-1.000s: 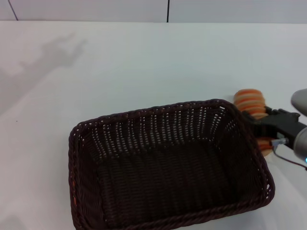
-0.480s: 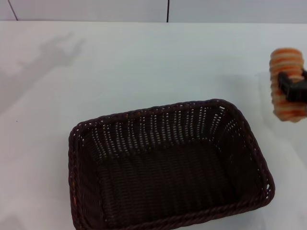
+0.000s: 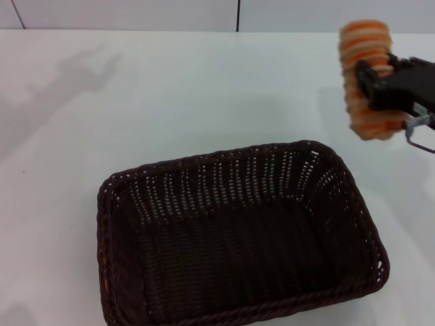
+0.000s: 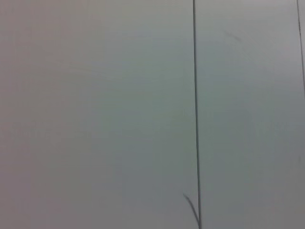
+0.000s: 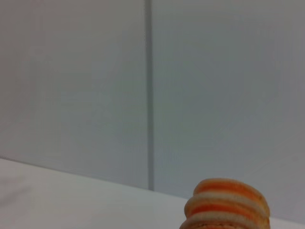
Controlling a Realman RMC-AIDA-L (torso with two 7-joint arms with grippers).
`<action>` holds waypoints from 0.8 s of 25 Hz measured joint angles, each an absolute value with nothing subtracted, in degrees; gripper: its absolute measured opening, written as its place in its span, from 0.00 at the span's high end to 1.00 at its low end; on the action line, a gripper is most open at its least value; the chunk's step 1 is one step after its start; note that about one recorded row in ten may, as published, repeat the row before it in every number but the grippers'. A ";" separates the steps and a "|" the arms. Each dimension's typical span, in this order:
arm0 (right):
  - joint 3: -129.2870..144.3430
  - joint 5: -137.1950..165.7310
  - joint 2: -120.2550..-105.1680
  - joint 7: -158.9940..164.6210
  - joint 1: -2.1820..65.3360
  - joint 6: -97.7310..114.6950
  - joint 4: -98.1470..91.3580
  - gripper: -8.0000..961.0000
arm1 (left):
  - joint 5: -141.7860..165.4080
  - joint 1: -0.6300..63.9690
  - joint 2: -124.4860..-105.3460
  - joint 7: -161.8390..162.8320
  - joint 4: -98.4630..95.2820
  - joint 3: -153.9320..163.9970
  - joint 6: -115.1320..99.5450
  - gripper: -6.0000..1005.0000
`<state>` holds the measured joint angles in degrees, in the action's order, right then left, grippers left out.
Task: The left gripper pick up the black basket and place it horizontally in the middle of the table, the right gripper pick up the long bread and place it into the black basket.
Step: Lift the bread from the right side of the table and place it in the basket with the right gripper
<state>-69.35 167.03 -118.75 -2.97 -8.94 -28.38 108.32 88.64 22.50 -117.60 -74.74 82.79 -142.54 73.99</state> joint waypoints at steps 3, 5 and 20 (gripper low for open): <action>-67.06 167.03 -118.67 -3.09 -8.95 -29.86 111.67 0.63 | 88.61 22.53 -117.60 -74.74 82.79 -142.61 73.99 0.59; -65.49 167.03 -118.65 -3.56 -8.94 -30.39 113.16 0.65 | 88.57 22.56 -117.60 -74.74 82.79 -142.68 73.99 0.59; -56.29 160.97 -118.68 -4.79 1.46 -31.13 105.68 0.65 | 88.29 23.20 -117.48 -74.96 82.85 -142.98 74.00 0.59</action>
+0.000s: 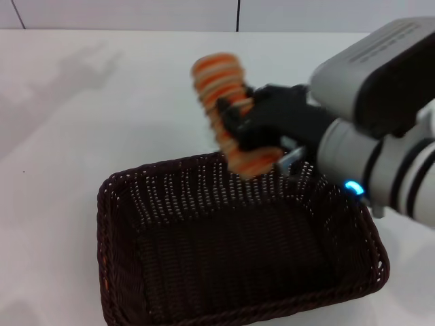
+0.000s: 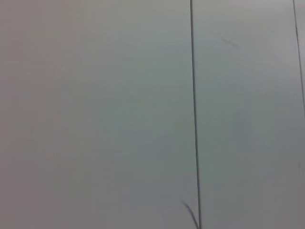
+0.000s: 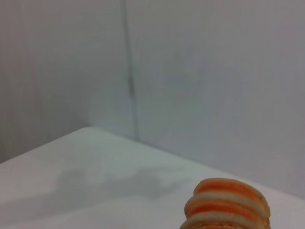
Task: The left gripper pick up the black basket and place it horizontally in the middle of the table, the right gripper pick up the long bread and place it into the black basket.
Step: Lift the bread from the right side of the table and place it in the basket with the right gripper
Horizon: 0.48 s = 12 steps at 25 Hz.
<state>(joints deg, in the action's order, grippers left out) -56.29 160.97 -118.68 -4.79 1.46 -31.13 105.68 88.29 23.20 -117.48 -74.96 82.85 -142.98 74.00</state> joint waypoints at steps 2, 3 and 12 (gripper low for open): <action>-54.47 160.77 -118.78 -4.83 2.62 -31.13 104.96 0.65 | 88.15 23.24 -117.37 -75.05 82.89 -143.00 73.88 0.59; -54.47 160.77 -118.78 -4.83 2.62 -31.13 104.96 0.65 | 88.15 23.24 -117.37 -75.05 82.89 -143.00 73.88 0.59; -52.75 153.84 -118.73 -9.48 3.47 -32.74 104.23 0.65 | 87.83 22.99 -117.33 -75.06 83.41 -143.07 73.82 0.59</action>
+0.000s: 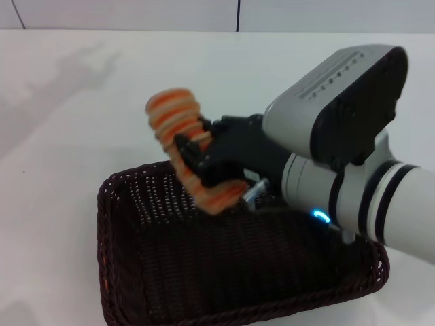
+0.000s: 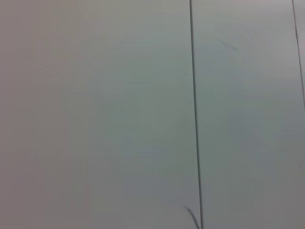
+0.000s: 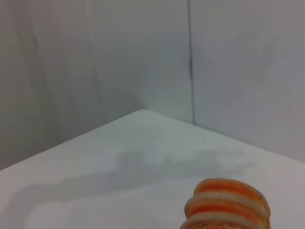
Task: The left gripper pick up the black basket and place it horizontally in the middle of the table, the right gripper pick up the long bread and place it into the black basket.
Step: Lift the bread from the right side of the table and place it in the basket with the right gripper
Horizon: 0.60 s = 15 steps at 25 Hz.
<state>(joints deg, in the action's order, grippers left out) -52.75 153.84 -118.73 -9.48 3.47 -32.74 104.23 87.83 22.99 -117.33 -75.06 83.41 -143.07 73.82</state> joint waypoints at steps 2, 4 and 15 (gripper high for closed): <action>-52.72 152.87 -118.76 -10.30 3.64 -33.20 104.02 0.65 | 87.83 22.99 -117.33 -75.06 83.41 -143.07 73.82 0.59; -52.44 152.07 -118.77 -10.81 3.81 -33.85 103.78 0.65 | 87.81 22.90 -117.33 -75.06 83.67 -143.09 73.82 0.59; -50.22 151.44 -118.58 -12.75 4.13 -38.59 104.11 0.65 | 87.79 22.49 -117.33 -74.99 84.22 -144.41 73.82 0.59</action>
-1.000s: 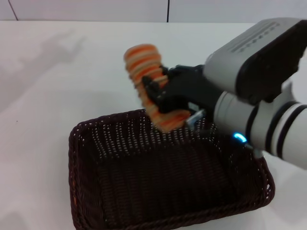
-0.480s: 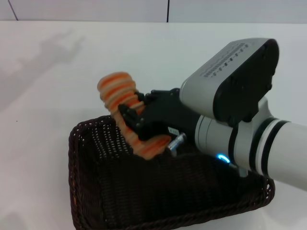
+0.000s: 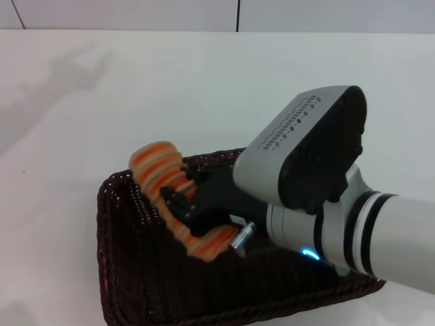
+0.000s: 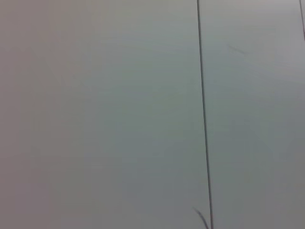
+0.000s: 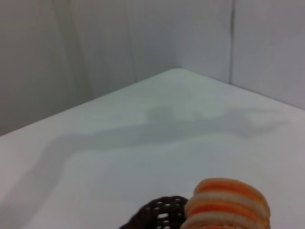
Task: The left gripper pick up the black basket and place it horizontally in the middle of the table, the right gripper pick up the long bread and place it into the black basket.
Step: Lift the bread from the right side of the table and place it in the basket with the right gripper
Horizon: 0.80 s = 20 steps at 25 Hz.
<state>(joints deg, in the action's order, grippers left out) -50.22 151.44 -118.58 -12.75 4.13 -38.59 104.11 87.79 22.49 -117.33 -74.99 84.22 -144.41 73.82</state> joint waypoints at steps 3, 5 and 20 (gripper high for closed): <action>-50.34 147.90 -118.45 -16.93 3.21 -39.27 105.40 0.65 | 87.79 22.31 -117.33 -74.89 84.26 -144.41 73.95 0.59; -51.12 145.21 -118.43 -20.34 2.05 -39.37 106.24 0.65 | 87.79 22.27 -117.33 -74.86 84.29 -144.40 73.97 0.59; -53.65 145.49 -118.81 -22.21 1.08 -40.09 106.63 0.33 | 87.29 21.68 -117.63 -74.53 85.18 -145.33 74.28 0.59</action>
<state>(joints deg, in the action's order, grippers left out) -53.65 145.49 -118.81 -22.21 1.08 -40.09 106.63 87.29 21.68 -117.63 -74.53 85.18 -145.33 74.28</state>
